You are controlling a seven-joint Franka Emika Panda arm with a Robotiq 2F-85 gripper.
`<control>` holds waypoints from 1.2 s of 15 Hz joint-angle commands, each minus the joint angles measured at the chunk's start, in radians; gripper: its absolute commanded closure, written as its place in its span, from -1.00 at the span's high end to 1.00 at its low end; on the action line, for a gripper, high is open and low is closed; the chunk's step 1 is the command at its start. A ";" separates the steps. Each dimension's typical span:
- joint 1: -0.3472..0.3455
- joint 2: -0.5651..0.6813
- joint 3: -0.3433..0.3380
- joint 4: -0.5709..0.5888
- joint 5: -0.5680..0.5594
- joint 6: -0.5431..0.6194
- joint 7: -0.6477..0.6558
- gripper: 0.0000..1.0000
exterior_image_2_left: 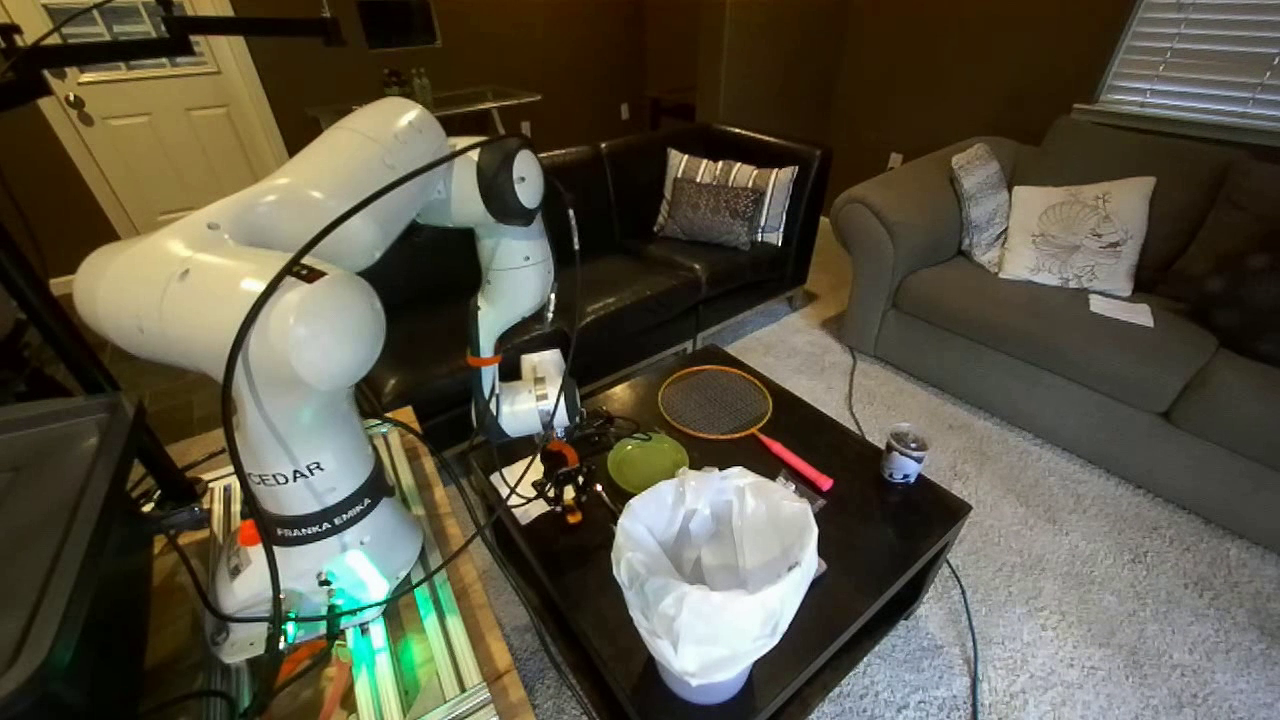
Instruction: Turn the orange object to the left.
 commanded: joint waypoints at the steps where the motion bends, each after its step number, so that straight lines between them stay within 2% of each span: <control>1: 0.015 0.024 -0.017 0.023 -0.042 0.011 0.019 -0.80; 8: 0.006 0.033 -0.013 0.035 -0.054 0.010 0.018 -0.80; 9: 0.001 0.031 -0.009 0.034 -0.053 0.009 0.016 0.20; 10: 0.004 0.028 -0.012 0.030 -0.053 0.009 0.020 0.21; 13: 0.017 0.016 -0.019 0.019 -0.051 -0.001 0.031 0.64; 16: 0.035 -0.001 -0.031 0.001 -0.051 -0.003 0.045 0.98; 18: 0.050 -0.019 -0.041 -0.019 -0.050 -0.004 0.057 1.00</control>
